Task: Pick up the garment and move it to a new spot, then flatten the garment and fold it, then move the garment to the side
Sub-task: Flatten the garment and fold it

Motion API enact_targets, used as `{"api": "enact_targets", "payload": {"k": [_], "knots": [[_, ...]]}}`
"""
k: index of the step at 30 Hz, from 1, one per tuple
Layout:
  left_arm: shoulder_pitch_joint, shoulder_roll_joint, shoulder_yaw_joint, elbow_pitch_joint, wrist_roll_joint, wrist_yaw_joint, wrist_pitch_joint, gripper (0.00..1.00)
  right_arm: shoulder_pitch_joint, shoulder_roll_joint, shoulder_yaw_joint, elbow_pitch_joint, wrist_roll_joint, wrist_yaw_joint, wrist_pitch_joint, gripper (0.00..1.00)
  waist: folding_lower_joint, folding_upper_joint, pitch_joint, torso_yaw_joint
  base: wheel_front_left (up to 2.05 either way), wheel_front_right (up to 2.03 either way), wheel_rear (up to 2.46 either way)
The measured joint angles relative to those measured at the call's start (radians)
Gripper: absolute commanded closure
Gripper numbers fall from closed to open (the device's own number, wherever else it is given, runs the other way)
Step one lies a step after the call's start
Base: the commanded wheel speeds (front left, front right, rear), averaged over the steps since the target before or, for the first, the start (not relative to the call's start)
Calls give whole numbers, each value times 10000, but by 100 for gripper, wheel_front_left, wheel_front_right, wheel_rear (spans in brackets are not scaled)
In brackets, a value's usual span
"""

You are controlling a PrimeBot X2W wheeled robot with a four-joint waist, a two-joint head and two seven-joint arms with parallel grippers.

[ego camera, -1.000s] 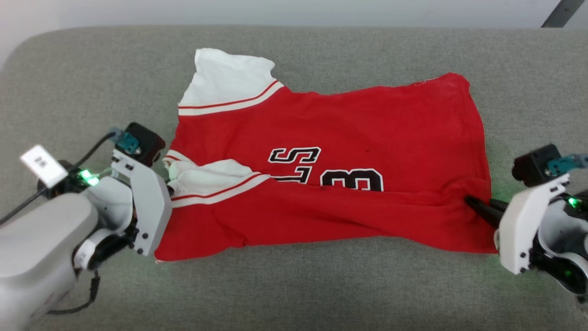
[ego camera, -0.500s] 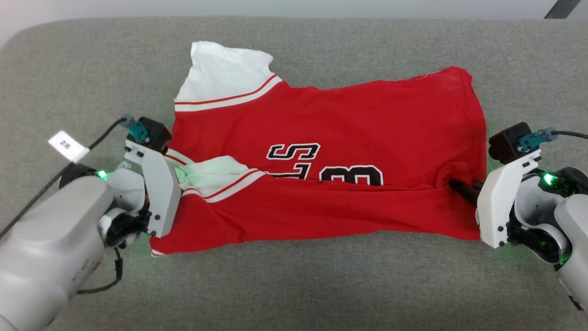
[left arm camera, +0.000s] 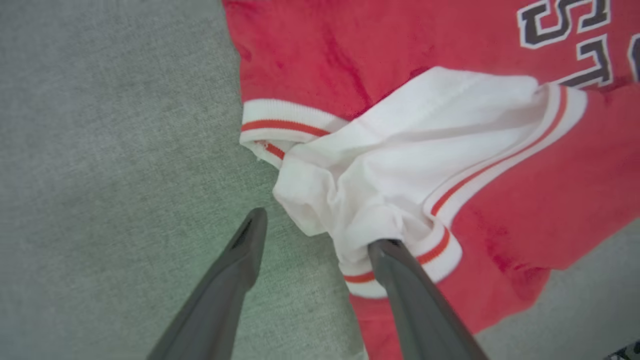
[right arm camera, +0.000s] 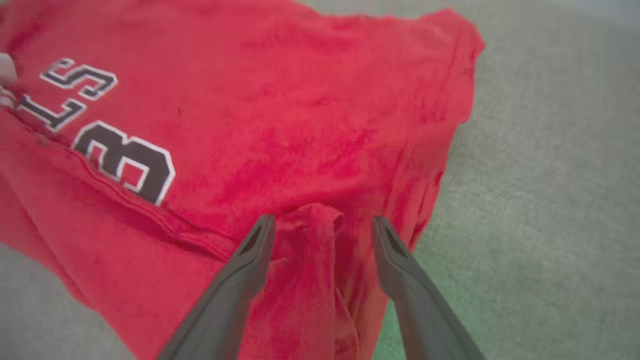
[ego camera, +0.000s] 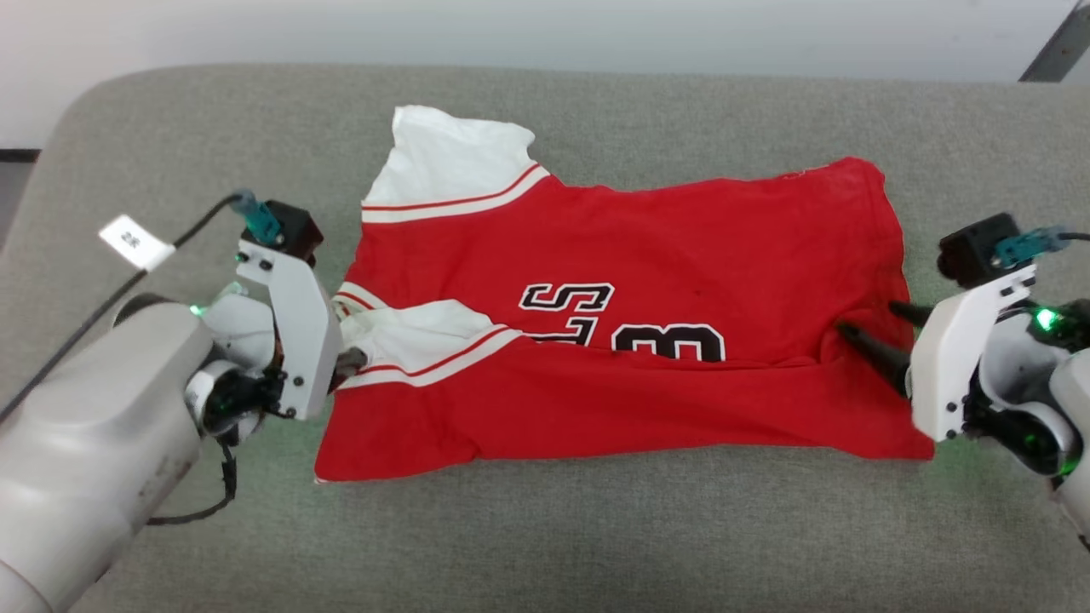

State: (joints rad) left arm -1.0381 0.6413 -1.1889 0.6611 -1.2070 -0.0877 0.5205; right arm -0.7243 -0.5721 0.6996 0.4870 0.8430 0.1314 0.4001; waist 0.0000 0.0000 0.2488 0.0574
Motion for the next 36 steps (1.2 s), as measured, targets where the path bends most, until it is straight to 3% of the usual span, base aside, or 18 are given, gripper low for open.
{"api": "enact_targets", "payload": {"k": [9, 17, 22, 26, 36], "knots": [[21, 587, 182, -1377, -708, 986, 1260, 0, 495, 33, -1001, -357, -619, 0, -1630, 0, 0, 0, -424, 64, 0, 0, 0], [590, 1216, 251, -2706, -1461, 2086, 2197, 0, 1703, 642, -2894, -938, -1584, 0, -2773, 0, 0, 0, -617, -192, 0, 0, 0], [1064, 1521, 221, -2999, -1860, 2654, 2568, 0, 2573, 1170, -4119, -1756, -2320, 0, -2855, 0, 0, 0, -623, -430, 0, 0, 0], [1400, 1670, 226, -2857, -2013, 2801, 2520, 0, 3235, 1705, -4987, -2663, -2901, 0, -2646, 0, 0, 0, -566, -654, 0, 0, 0], [2054, 1442, 435, -1810, -2466, 2546, 2010, 0, 4803, 2951, -6857, -4798, -3705, 0, -1342, 0, 0, -1, -226, -1042, 0, 0, 0]]}}
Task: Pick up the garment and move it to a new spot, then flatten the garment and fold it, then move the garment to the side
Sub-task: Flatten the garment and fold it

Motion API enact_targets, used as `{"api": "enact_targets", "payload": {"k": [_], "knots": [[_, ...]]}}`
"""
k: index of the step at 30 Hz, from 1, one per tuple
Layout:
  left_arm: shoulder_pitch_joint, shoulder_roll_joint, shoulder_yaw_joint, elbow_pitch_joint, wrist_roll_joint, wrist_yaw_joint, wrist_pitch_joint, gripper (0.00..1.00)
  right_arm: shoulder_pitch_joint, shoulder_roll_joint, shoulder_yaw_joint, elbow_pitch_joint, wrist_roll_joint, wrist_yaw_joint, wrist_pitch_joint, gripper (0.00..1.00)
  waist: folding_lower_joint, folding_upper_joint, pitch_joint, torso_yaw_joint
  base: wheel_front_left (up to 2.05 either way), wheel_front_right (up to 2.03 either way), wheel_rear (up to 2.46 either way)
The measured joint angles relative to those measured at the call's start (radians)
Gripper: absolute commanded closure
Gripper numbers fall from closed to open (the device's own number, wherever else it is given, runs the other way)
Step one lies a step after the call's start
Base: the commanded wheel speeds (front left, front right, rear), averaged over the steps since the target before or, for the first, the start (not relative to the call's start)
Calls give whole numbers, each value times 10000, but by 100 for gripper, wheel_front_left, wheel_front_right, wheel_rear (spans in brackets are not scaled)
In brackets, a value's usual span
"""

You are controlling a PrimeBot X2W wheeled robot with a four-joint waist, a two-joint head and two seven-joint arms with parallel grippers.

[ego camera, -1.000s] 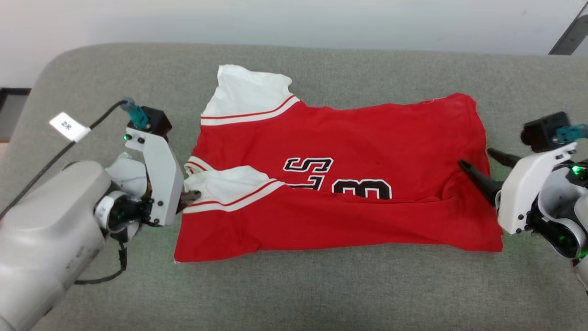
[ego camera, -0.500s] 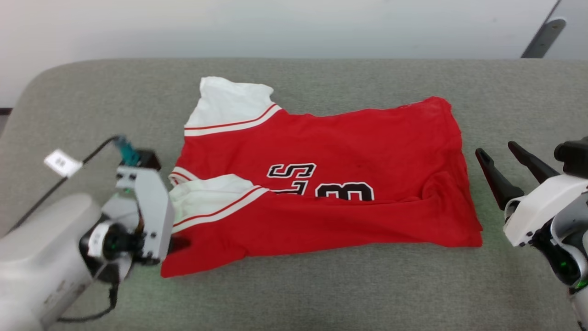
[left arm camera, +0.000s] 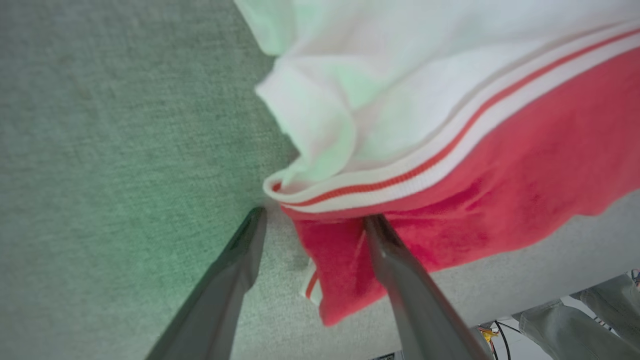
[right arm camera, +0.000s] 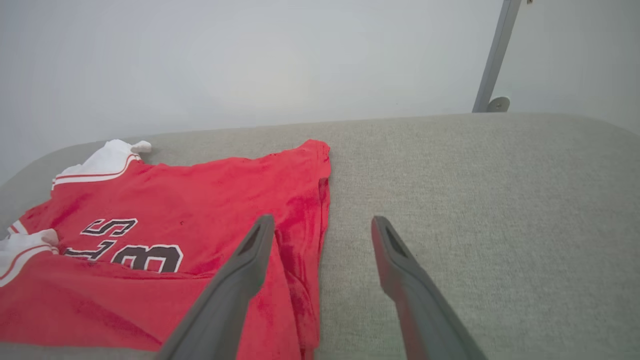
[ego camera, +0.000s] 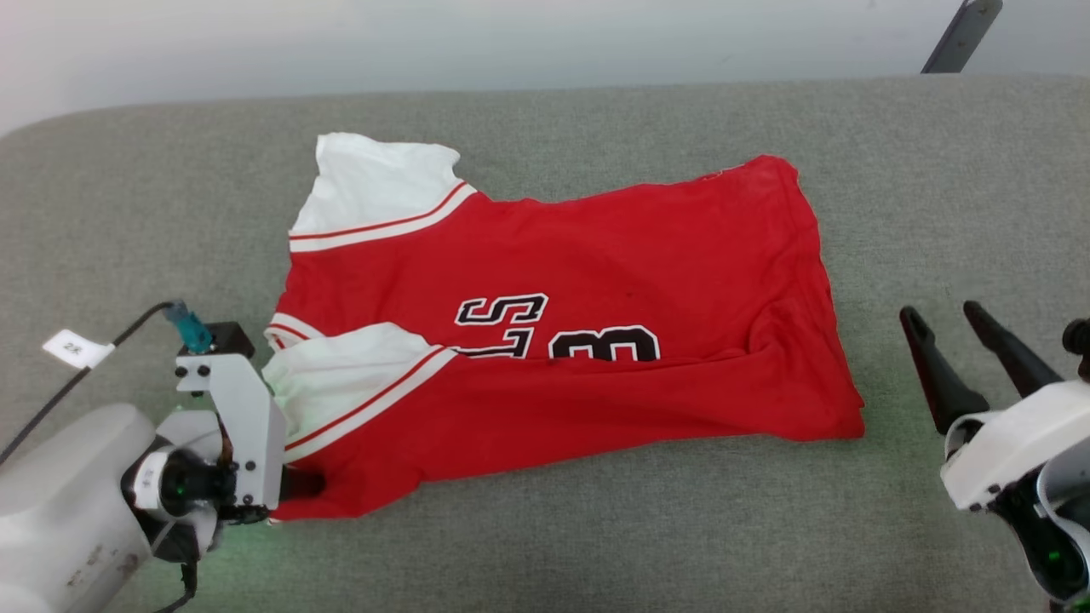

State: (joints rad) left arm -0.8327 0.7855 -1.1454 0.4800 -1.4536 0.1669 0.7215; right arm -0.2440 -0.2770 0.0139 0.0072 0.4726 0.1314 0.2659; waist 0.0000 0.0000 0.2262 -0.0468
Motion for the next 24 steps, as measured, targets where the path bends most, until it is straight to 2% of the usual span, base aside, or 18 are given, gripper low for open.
{"api": "enact_targets", "payload": {"k": [1, 2, 4, 9, 14, 24], "knots": [[21, -25, 2, 56, 2, -48, -40, 0, 124, 84, -90, -178, -40, 0, 136, 0, 0, 0, 34, -15, 0, 0, 0], [54, -81, 25, 155, -25, -65, -92, 11, 221, 148, -161, -345, -63, 0, 316, 0, 0, 1, 66, -26, 0, 0, 0], [89, -134, 40, 272, -44, -226, -146, 100, 400, 305, -313, -579, -58, 0, 786, 0, 0, 0, 120, -37, 0, 0, 0], [130, -343, 86, 681, -54, -606, -374, 100, 894, 303, -297, -1022, 128, 0, 2132, 0, 0, 1, 202, 55, 0, 0, 0], [-5, -575, 19, 899, 92, -849, -405, 100, 831, 407, -284, -943, 119, 0, 3350, 0, 0, 1, 265, 218, 0, 0, 0], [-358, -1020, -67, 1279, 299, -1338, -451, 100, -667, 591, -291, 1206, -598, 0, 4938, 0, 0, 1, 522, 560, 0, 0, 0]]}}
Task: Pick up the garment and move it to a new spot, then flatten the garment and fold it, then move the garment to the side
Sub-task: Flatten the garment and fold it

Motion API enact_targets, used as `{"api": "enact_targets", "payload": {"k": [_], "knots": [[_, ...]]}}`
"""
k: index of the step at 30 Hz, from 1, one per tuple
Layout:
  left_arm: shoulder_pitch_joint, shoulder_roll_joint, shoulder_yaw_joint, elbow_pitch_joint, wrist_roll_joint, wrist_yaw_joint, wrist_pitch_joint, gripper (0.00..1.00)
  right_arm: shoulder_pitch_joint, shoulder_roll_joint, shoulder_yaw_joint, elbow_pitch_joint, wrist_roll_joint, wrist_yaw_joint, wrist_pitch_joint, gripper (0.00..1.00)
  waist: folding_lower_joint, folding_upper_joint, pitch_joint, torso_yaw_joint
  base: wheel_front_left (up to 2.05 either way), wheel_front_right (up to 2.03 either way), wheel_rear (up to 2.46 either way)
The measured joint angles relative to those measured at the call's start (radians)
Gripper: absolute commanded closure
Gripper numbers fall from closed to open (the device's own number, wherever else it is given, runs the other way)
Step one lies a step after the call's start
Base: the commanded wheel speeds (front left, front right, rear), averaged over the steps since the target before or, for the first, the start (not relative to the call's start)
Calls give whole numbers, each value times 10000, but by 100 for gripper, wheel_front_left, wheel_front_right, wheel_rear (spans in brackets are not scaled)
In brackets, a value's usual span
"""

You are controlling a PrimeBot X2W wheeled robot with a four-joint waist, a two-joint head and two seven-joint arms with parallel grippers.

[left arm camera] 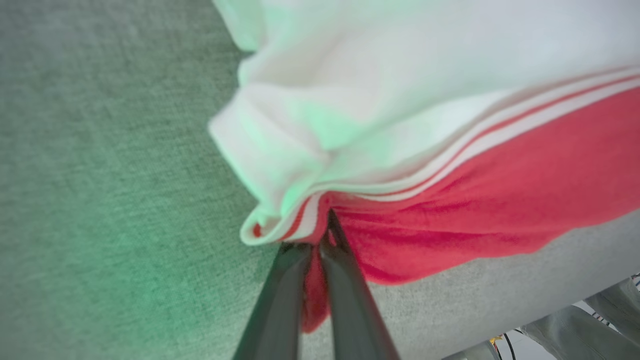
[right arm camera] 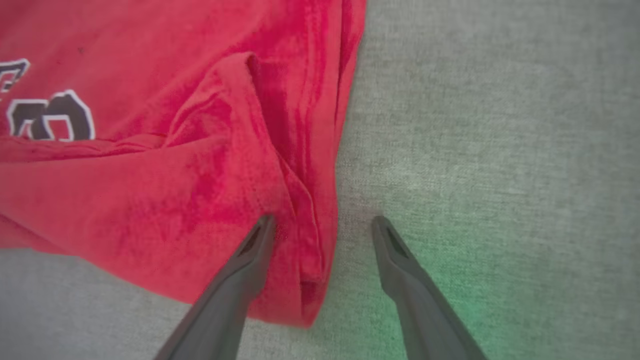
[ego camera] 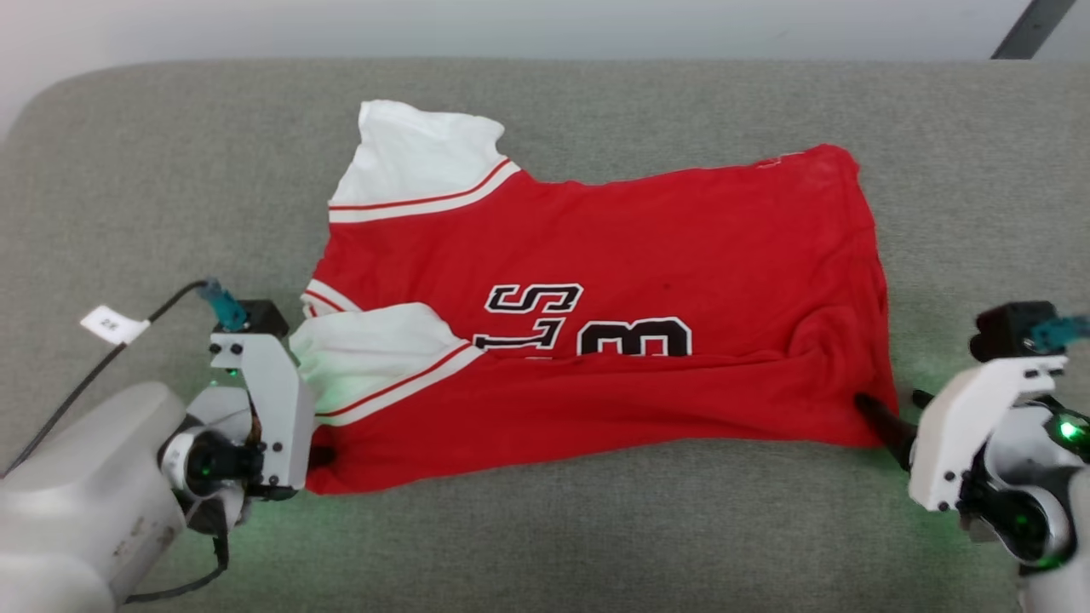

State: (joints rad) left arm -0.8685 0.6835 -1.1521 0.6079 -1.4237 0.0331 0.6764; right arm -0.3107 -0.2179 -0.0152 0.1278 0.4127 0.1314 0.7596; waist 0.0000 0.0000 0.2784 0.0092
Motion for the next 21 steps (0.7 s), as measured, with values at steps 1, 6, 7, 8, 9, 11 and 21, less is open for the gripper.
{"api": "enact_targets", "payload": {"k": [1, 6, 7, 8, 9, 11, 21], "knots": [[-40, -40, -23, 40, 35, -59, -2, 100, -164, 15, 52, 257, -59, 0, 125, 0, 0, 0, 22, 33, 0, 0, 0], [-144, -278, -50, 267, 102, -201, -46, 100, -729, -186, 487, 1014, -345, -2, 522, 100, 0, 0, 88, 187, 0, 0, 0], [-160, -297, -65, 295, 153, -261, -82, 100, -790, -201, 504, 1095, -407, -2, 500, 100, 0, 0, 96, 210, 0, 0, 0], [-175, -328, -75, 334, 178, -307, -94, 100, -854, -194, 489, 1164, -366, -2, 443, 100, 0, 0, 101, 230, 0, 0, 0], [-189, -353, -75, 378, 176, -347, -111, 100, -883, -209, 504, 1220, -362, 0, 412, 100, 0, 0, 103, 249, 0, 0, 0], [-196, -376, -81, 445, 194, -447, -171, 100, -887, -222, 541, 1235, -318, 0, 410, 100, 0, 0, 91, 266, 0, 0, 0], [-327, -161, -180, 128, 405, -591, -81, 100, -628, -686, 581, 485, 86, 2, 911, 100, 0, 0, -100, 259, 0, 0, 0]]}}
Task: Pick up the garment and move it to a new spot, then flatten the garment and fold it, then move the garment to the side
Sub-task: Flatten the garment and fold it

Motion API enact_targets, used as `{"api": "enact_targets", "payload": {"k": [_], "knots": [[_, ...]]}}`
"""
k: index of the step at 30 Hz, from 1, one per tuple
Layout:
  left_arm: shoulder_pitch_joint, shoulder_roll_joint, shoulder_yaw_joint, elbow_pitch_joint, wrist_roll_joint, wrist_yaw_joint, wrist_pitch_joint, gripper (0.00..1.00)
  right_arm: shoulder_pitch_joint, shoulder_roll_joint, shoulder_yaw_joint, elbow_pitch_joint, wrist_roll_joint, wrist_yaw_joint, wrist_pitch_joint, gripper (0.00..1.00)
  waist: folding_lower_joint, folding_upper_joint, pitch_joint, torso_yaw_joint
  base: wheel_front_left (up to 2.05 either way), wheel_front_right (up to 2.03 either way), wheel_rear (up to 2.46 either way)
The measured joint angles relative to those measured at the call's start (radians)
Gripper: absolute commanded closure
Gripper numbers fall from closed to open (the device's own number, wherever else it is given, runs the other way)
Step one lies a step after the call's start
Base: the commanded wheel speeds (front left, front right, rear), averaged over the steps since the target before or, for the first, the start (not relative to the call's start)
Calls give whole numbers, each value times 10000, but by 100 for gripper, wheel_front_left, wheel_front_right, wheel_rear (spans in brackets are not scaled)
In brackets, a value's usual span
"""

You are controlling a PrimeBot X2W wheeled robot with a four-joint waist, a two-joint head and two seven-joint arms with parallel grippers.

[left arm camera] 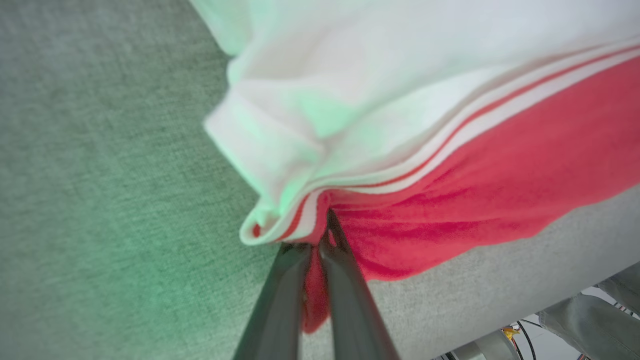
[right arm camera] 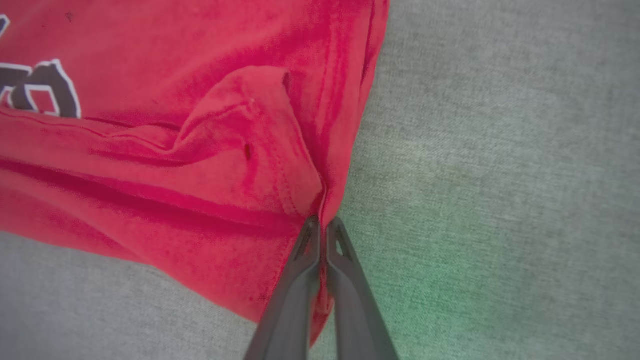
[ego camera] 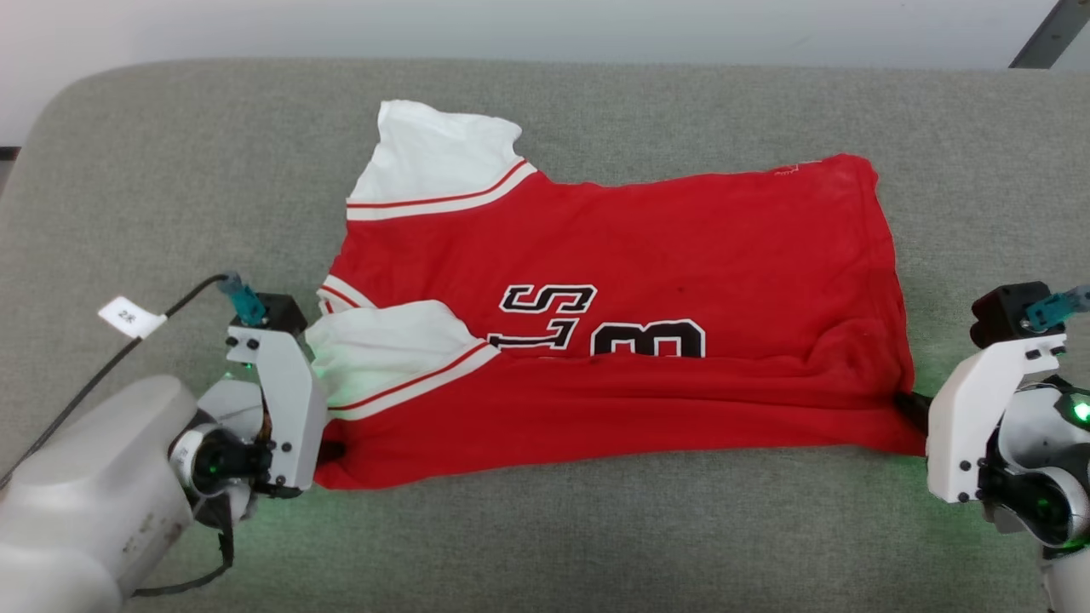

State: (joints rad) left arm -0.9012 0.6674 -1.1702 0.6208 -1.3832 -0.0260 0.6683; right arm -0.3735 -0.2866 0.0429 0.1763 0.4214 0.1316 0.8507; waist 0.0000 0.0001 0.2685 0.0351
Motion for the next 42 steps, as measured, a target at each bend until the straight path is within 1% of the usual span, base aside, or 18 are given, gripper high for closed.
{"api": "enact_targets", "payload": {"k": [6, 10, 14, 19, 23, 24, 26, 27, 28, 29, 30, 32, 36, 39, 40, 42], "knots": [[-54, 368, -36, -681, 98, 244, 161, 100, 423, -240, -21, -894, 121, 0, 558, 100, 0, -1, -93, -23, 0, 0, 0], [-27, 723, -82, -1329, 134, 552, 309, 100, 881, -364, -113, -1613, 245, 0, 915, 100, 0, 0, -113, -38, 0, 0, 0], [90, 1049, -111, -2056, 115, 953, 500, 100, 1376, -391, -380, -2186, 351, 0, 1095, 100, 0, 0, -110, -45, 0, 0, 0], [319, 1360, -186, -2792, 115, 1327, 621, 100, 1882, -230, -658, -2359, 357, 0, 1221, 100, 0, 0, -90, -65, 0, 0, 0], [448, 1480, -215, -3033, 119, 1494, 617, 100, 1984, -105, -696, -2293, 334, 0, 1116, 100, 0, 0, -71, -102, 0, 0, 0], [450, 1492, -224, -3081, 165, 1494, 600, 89, 1984, -90, -696, -2247, 316, 0, 1081, 100, 0, 0, -69, -109, 0, 0, 0], [476, 1507, -219, -3122, 203, 1496, 510, 63, 1981, -58, -683, -2174, 295, 0, 982, 100, 0, 0, -72, -119, 0, 0, 0], [478, 1517, -222, -3133, 219, 1526, 481, 37, 1964, -35, -690, -2163, 288, 0, 882, 77, 0, 0, -79, -128, 0, 0, 0], [476, 1532, -228, -3154, 293, 1561, 437, 0, 1940, -33, -669, -2140, 282, 0, 848, 45, 0, 0, -92, -134, 0, 0, 0], [477, 1547, -224, -3172, 297, 1618, 437, 0, 1938, -35, -654, -2136, 280, 0, 823, 6, 0, 0, -112, -141, 0, 0, 0], [465, 1580, -228, -3221, 307, 1645, 445, 0, 1934, -27, -669, -2153, 286, 0, 769, 0, 0, 0, -137, -149, 0, 0, 0], [378, 1703, -247, -3402, 439, 1685, 543, 0, 1879, -44, -681, -2217, 295, -2, 731, 0, 0, 0, -193, -167, 0, 0, 0], [-145, 2128, -148, -3900, 635, 1914, 857, 0, 1755, -2, -779, -2642, 360, -2, 453, 0, 0, 0, -290, -257, 0, 0, 0], [-613, 2326, 4, -4272, 755, 2038, 1058, 0, 1600, 130, -940, -2997, 435, -2, -140, 0, 0, 0, -313, -381, 0, 0, 0], [-778, 2351, 107, -4330, 800, 2113, 1047, 0, 1526, 198, -999, -3124, 433, -2, -443, 0, 0, 0, -307, -431, 0, 0, 0], [-1117, 2351, 303, -4276, 926, 2121, 859, 0, 1341, 399, -1087, -3275, 395, -2, -1164, 0, 0, 0, -273, -551, 0, 0, 0]]}}
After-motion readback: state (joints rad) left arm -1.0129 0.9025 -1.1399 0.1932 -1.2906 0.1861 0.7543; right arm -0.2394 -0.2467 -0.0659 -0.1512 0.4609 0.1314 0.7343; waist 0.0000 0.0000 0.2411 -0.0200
